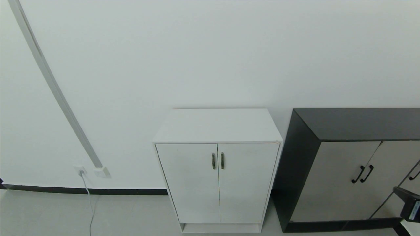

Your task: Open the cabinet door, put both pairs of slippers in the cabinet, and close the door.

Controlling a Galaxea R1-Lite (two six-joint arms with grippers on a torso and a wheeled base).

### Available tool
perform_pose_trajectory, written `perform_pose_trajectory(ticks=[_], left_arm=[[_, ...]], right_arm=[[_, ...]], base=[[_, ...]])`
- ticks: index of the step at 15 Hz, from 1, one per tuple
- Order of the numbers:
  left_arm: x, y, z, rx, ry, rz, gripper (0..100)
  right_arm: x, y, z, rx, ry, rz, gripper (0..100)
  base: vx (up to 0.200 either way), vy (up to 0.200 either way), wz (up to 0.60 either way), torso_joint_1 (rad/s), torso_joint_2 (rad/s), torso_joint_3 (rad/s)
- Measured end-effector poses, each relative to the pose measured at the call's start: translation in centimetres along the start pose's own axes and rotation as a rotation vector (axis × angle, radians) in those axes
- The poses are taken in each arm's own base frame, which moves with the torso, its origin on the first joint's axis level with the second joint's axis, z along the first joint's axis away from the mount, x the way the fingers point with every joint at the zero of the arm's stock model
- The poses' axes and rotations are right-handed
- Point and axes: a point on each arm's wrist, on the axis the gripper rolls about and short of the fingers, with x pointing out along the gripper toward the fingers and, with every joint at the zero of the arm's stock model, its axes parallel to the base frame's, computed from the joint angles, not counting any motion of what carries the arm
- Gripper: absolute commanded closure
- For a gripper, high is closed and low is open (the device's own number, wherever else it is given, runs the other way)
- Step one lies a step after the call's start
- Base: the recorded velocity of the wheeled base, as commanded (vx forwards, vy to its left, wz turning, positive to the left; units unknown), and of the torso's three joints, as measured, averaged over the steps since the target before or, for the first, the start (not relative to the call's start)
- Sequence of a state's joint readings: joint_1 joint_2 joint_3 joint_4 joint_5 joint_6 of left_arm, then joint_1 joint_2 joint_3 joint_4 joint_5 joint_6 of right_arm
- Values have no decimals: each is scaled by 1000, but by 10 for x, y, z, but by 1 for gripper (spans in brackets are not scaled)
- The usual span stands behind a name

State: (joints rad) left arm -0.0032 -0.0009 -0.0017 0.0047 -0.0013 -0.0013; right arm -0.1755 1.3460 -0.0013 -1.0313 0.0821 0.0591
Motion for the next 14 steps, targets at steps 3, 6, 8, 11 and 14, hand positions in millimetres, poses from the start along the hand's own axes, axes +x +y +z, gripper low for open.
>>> perform_pose_trajectory(ticks=[3, 6, 8, 11, 14], left_arm=[[0, 0, 0, 0, 0, 0, 100], [0, 0, 0, 0, 0, 0, 100], [0, 0, 0, -3, 0, 1, 100], [0, 0, 0, -6, 0, 1, 100], [0, 0, 0, -6, 0, 1, 100]], right_arm=[[-41, 3, -13, 2, 74, 62, 100], [-75, 6, -34, 3, 130, 119, 100], [-94, 8, -48, 4, 146, 147, 100], [-108, 8, -56, -7, 90, 126, 100], [-113, 7, -64, -9, 109, 43, 100]], base=[[0, 0, 0, 0, 0, 0], [0, 0, 0, 0, 0, 0], [0, 0, 0, 0, 0, 0], [0, 0, 0, 0, 0, 0], [0, 0, 0, 0, 0, 0]])
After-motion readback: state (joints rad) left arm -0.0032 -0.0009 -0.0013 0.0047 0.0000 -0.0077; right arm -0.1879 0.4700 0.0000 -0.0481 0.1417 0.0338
